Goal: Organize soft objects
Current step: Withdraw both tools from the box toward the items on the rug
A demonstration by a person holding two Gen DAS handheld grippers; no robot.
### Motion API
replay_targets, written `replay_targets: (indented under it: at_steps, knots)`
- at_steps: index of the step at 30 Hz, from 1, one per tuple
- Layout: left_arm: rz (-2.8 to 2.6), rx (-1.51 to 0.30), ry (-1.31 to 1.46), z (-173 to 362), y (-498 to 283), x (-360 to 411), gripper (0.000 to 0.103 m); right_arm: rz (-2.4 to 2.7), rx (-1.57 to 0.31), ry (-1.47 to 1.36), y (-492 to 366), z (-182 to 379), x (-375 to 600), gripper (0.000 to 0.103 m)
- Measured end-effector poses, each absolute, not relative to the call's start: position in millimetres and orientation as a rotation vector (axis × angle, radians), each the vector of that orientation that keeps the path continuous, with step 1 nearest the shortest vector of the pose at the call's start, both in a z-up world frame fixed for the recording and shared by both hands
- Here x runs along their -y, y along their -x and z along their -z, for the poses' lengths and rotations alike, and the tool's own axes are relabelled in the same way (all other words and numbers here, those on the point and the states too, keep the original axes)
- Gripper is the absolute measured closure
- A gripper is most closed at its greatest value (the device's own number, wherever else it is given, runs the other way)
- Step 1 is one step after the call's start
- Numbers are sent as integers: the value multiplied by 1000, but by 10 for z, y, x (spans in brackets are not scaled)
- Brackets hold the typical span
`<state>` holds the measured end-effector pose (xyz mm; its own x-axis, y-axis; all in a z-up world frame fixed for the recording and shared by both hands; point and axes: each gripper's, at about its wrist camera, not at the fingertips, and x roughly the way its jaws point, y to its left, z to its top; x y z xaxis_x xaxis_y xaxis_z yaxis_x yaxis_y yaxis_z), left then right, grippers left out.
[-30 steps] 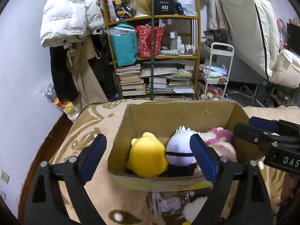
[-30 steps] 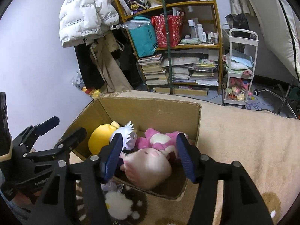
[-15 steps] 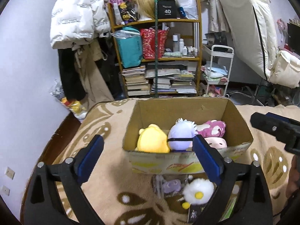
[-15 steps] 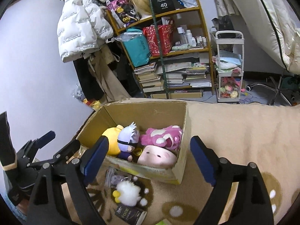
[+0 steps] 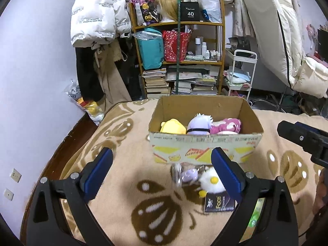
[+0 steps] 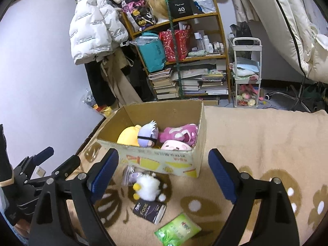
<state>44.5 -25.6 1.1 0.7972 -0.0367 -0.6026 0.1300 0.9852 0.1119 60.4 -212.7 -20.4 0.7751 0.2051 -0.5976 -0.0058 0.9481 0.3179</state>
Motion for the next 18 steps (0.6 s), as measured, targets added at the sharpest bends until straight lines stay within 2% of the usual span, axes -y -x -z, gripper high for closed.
replay_targets:
  at_steps: [18]
  knots:
    - [168, -673, -169, 50, -110, 291, 7, -97, -729, -260, -242, 264, 1946, 10]
